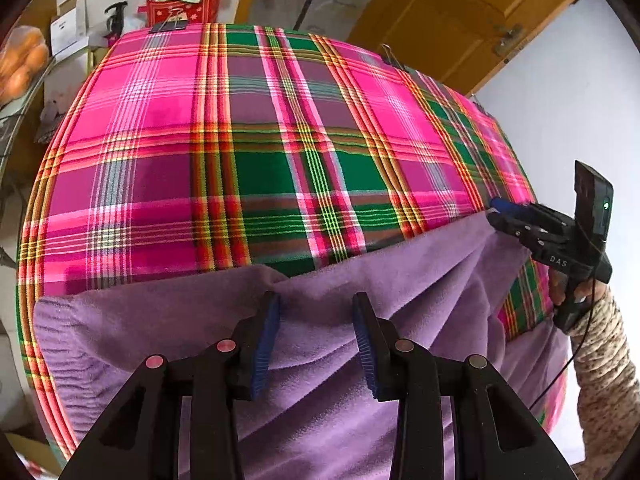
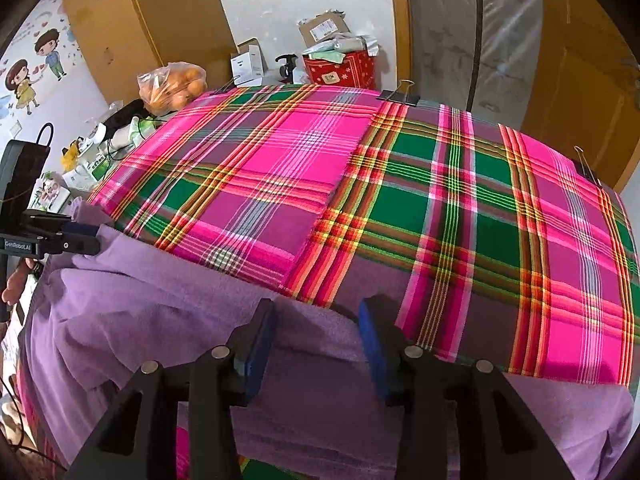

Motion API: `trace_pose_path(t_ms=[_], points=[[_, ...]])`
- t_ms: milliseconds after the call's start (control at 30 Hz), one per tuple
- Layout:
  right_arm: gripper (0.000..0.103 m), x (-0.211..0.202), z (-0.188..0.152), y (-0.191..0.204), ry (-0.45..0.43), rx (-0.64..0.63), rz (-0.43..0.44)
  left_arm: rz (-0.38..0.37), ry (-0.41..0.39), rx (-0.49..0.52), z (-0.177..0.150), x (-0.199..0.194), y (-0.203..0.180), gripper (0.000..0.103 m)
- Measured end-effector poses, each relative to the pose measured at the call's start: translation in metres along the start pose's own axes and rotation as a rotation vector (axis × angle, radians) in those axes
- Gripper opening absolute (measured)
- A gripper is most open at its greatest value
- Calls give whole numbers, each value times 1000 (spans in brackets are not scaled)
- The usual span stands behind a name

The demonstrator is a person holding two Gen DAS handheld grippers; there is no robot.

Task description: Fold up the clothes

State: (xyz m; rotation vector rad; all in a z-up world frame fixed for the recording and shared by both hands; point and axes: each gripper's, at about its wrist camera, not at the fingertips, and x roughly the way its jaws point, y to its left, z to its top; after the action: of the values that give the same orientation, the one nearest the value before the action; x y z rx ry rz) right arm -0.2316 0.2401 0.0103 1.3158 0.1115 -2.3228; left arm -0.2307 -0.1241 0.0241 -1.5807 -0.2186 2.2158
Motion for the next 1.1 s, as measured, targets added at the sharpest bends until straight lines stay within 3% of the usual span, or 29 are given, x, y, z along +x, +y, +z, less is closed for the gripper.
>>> trace_pose_path(t_ms=[333, 533, 767, 833, 900, 1000, 1100], points=[[45, -5, -9, 14, 0, -84, -35, -26, -32, -94, -5, -3, 8, 37], [46, -10, -17, 25, -34, -158, -64, 18, -39, -130, -5, -3, 15, 7], [46, -5, -16, 27, -39, -163, -93, -5, -63, -198, -3, -4, 24, 3], [36, -6, -15, 27, -48, -154, -99, -3, -75, -201, -3, -4, 21, 3], [13, -11, -13, 27, -76, -139, -110, -1, -87, -207, -3, -6, 20, 2], [5, -18, -10, 23, -112, -107, -116, 2, -112, -230, -1, -10, 22, 2], [5, -16, -3, 25, -125, -104, -159, 26, -143, -240, 0, -16, 24, 0]])
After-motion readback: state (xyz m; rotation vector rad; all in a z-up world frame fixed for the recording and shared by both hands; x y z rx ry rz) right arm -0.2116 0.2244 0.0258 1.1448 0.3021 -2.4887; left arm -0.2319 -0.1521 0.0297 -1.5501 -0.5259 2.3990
